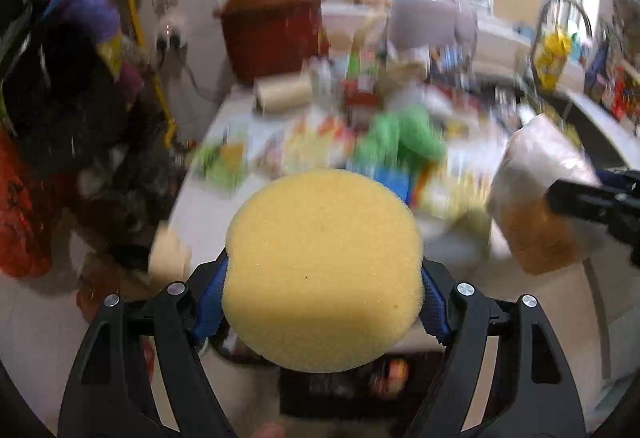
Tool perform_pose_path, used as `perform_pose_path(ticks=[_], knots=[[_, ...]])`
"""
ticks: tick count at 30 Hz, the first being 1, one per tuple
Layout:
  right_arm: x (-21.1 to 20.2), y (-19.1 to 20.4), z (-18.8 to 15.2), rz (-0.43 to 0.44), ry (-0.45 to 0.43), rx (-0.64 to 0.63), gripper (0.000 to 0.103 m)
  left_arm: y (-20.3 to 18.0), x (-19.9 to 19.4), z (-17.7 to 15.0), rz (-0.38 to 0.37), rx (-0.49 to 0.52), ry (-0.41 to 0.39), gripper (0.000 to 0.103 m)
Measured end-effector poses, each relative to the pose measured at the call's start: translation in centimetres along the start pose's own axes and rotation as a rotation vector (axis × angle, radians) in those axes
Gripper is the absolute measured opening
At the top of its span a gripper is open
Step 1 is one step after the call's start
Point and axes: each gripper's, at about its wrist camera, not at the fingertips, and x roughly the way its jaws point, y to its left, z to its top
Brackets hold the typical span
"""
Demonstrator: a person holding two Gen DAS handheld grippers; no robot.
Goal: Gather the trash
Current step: 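Lower both held items into the black trash bin and open both grippers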
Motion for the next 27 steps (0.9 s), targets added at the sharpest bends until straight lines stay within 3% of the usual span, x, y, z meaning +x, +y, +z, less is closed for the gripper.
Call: perform_pose_path(ticks=[5, 12, 16, 18, 22, 27], knots=[[4.5, 1.2, -8.9, -0.007, 0.159, 0.130, 0.031, 2.1, 3.6, -8.3, -0.037, -0.002, 0.163, 0.076], [15.0, 1.2, -18.7, -0.080, 0.310, 0.211, 0.033, 2.0, 10.9, -15.8, -0.042, 0.071, 0.249, 0.082], [19.5, 0.8, -21.7, -0.116, 0.345, 0.226, 0.045, 1.8, 16.0, -19.0, -0.052, 0.064, 0.319, 0.086], [21.2, 0.9, -22.8, -0.142, 0.353, 0.212, 0.063, 1.8, 18.1, -20.8, -0.034, 0.074, 0.365, 0.086], [22.6, 0.6, -24.0, -0.159, 0.381, 0.212, 0.063, 1.6, 20.8, -23.2, 0.014, 0.125, 0.465, 0.086], [20.8, 0.5, -22.9, -0.162, 0.372, 0.193, 0.063, 2.7, 19.9, -22.9, -0.005, 0.108, 0.450, 0.086]])
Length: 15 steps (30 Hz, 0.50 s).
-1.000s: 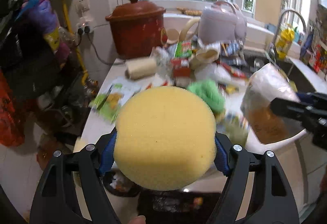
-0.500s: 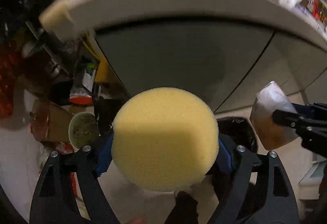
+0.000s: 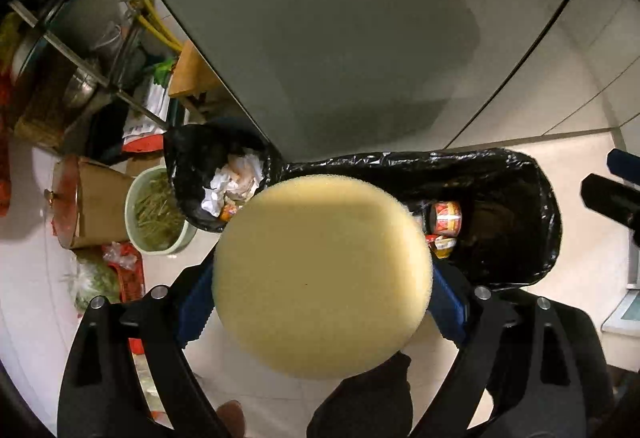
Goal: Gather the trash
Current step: 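Lower both held items into the black trash bin and open both grippers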
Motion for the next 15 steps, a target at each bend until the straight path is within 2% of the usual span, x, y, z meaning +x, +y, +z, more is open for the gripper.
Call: perform_pose_path(ticks=[4, 9, 13, 14, 15], knots=[[-2.4, -0.9, 0.9, -0.008, -0.030, -0.023, 0.063, -0.1, -1.5, 0.6, -0.032, -0.020, -0.015, 0.087], [-7.1, -1.8, 2.8, -0.007, -0.086, -0.045, 0.064, 0.0, -4.1, 1.5, -0.109, -0.067, -0.012, 0.087], [-12.1, -1.6, 4.8, 0.017, -0.165, -0.085, 0.064, -0.2, -7.5, 2.6, -0.086, -0.050, -0.054, 0.087], [-14.0, -1.5, 5.7, 0.026, -0.208, -0.103, 0.070, -0.3, -8.9, 3.2, -0.073, -0.041, -0.083, 0.087], [-16.2, -1.5, 6.7, 0.031, -0.260, -0.125, 0.080, -0.3, -10.2, 3.7, -0.070, -0.036, -0.113, 0.087]])
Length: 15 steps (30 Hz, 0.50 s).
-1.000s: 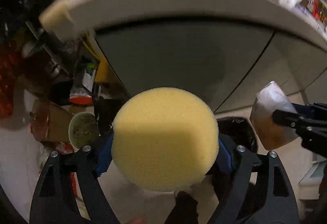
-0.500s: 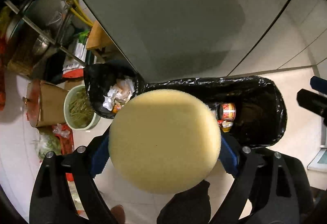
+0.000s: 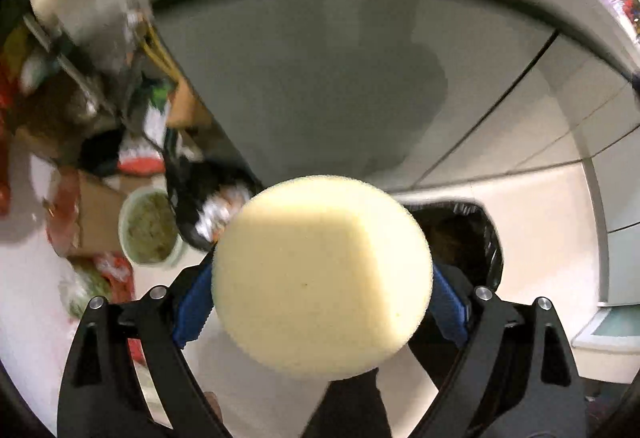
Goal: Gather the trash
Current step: 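Lower both held items into the black trash bin and open both grippers, then grasp the yellow Enaak snack packet with the right gripper while the left grasps the green towel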
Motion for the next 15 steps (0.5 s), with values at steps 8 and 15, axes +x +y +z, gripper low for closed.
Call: perform_pose_path(ticks=[8, 15], knots=[[-3.8, -2.1, 11.3, -0.023, -0.134, -0.197, 0.098, -1.0, -4.6, 4.7, -0.041, -0.078, -0.088, 0.090], [-2.0, -2.7, 12.5, 0.039, -0.105, -0.267, 0.098, -1.9, 1.3, 1.4, 0.037, -0.045, 0.234, 0.090]])
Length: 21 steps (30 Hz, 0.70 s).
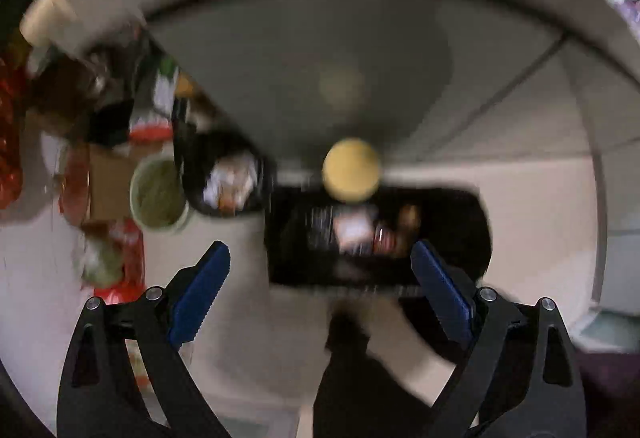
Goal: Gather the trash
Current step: 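Grasp the yellow Enaak snack packet with the right gripper while the left grasps the green towel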
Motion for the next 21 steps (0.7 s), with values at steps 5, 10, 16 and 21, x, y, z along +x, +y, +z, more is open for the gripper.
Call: perform_pose_path(ticks=[5, 10, 16, 21], knots=[[0.9, 0.9, -1.0, 0.010, 0.028, -0.002, 0.098, 0.9, 0.5, -2.1, -0.024, -0.007, 0.002, 0.090], [1.2, 0.3, -0.8, -0.010, 0.019, 0.015, 0.098, 1.1, -4.4, -0.6, -0.035, -0.040, -0.161, 0.090], [4.6, -0.4, 1.1, 0.008, 0.058, -0.059, 0.098, 0.1, -9.4, 5.3, -0.051, -0.118, -0.318, 0.090], [8.6, -0.1, 1.8, 0.089, 0.168, -0.146, 0.098, -1.0, -11.2, 9.2, 0.014, -0.151, -0.375, 0.090]])
